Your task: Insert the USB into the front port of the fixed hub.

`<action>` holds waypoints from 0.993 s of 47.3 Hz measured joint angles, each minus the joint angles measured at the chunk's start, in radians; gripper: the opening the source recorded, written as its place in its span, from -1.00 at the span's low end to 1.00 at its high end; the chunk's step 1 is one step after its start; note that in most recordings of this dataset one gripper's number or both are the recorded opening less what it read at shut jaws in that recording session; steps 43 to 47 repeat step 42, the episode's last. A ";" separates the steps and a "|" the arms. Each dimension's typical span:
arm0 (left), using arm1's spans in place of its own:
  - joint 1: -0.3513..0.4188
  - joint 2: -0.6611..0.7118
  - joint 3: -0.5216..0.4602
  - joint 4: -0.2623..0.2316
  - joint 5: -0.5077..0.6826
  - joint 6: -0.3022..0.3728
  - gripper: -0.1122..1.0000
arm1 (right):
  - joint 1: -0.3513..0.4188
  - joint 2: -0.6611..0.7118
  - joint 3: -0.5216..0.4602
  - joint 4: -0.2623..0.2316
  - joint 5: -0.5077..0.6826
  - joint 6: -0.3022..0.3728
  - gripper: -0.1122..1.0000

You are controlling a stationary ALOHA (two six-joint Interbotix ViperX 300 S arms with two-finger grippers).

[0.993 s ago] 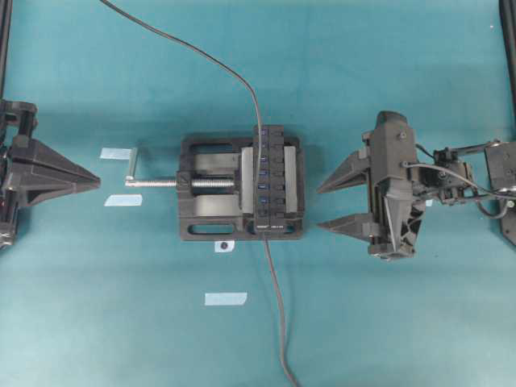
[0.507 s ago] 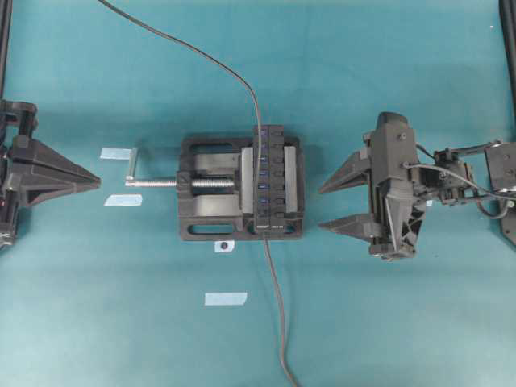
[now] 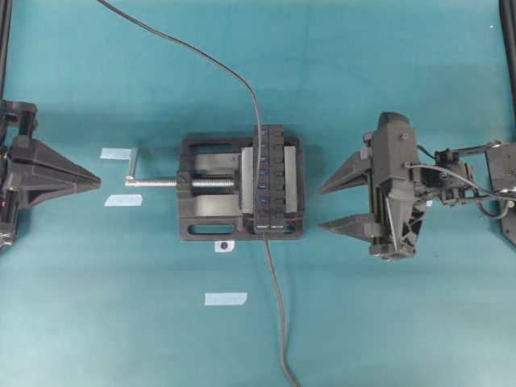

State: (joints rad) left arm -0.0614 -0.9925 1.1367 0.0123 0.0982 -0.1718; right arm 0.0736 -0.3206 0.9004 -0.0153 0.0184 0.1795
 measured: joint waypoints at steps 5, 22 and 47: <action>0.002 0.000 0.000 0.000 0.000 -0.002 -0.80 | -0.002 0.000 0.003 0.000 -0.012 0.000 0.43; 0.002 0.000 0.000 0.000 0.002 0.000 -0.80 | -0.005 0.000 0.008 0.000 -0.018 0.000 0.43; 0.002 0.000 0.000 0.000 0.002 -0.002 -0.80 | -0.005 -0.002 0.008 0.000 -0.021 -0.002 0.43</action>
